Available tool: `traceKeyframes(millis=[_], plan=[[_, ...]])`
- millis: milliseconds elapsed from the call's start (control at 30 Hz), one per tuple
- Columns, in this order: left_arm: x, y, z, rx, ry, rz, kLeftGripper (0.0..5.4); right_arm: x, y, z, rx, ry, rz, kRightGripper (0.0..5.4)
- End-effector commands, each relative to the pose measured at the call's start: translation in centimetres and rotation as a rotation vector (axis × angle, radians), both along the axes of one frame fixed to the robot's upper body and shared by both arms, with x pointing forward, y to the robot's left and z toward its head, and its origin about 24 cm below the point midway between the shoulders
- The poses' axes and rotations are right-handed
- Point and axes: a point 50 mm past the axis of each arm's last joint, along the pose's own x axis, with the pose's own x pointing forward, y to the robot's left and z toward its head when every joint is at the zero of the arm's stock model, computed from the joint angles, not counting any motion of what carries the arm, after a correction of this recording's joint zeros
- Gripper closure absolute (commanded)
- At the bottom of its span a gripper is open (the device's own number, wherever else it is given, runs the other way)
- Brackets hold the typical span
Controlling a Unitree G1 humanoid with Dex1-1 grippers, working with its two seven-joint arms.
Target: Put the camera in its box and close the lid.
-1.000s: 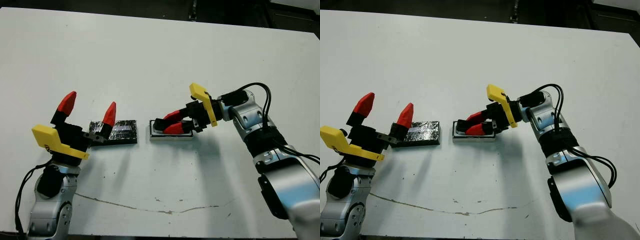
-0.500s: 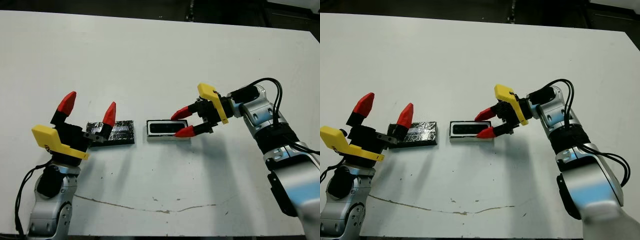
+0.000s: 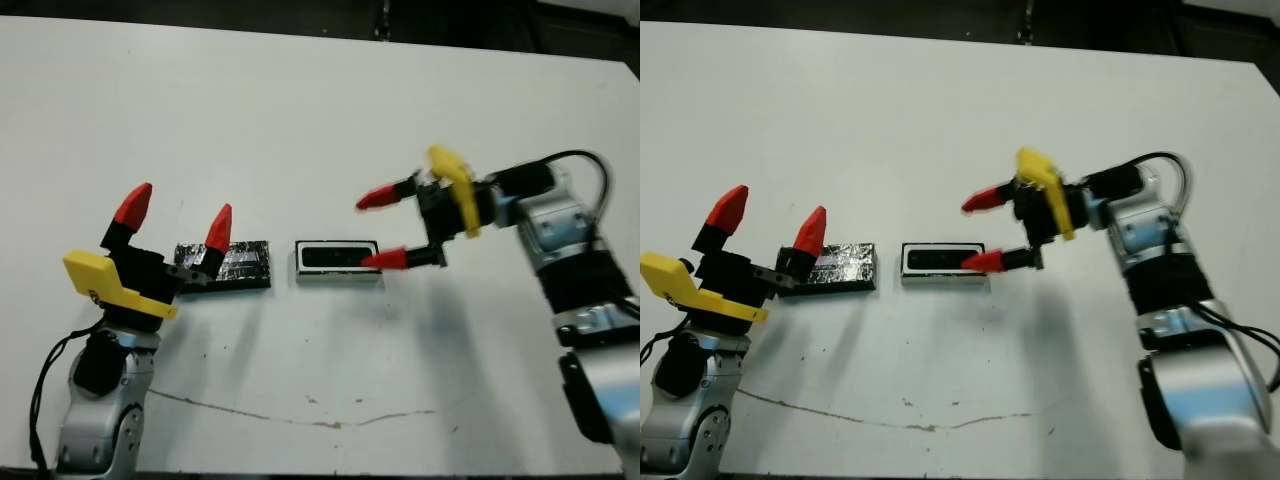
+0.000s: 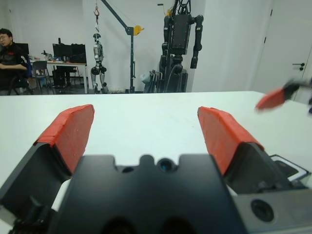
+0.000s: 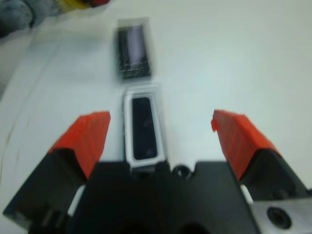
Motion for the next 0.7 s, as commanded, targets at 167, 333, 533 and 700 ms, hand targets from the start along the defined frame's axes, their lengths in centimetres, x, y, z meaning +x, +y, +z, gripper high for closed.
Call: traceKeyframes(millis=[167,333,533,700], plan=[[0.6,2.5,2.8,0.242,0.008,-0.154,0.0,-6.3,-3.8,-2.6,0.235,-0.057,-0.483,0.1],[1.9,3.8,5.0,0.445,0.014,-0.226,0.0,-10.3,-3.8,-5.1,0.233,-0.046,-0.728,0.73],[3.0,4.2,7.4,0.689,0.118,-0.363,0.0,-12.4,-3.5,-7.4,0.295,-0.047,-0.884,1.64],[4.3,4.2,7.8,0.764,0.25,-0.571,0.0,-12.5,-3.4,-8.4,0.32,-0.059,-0.929,2.4]])
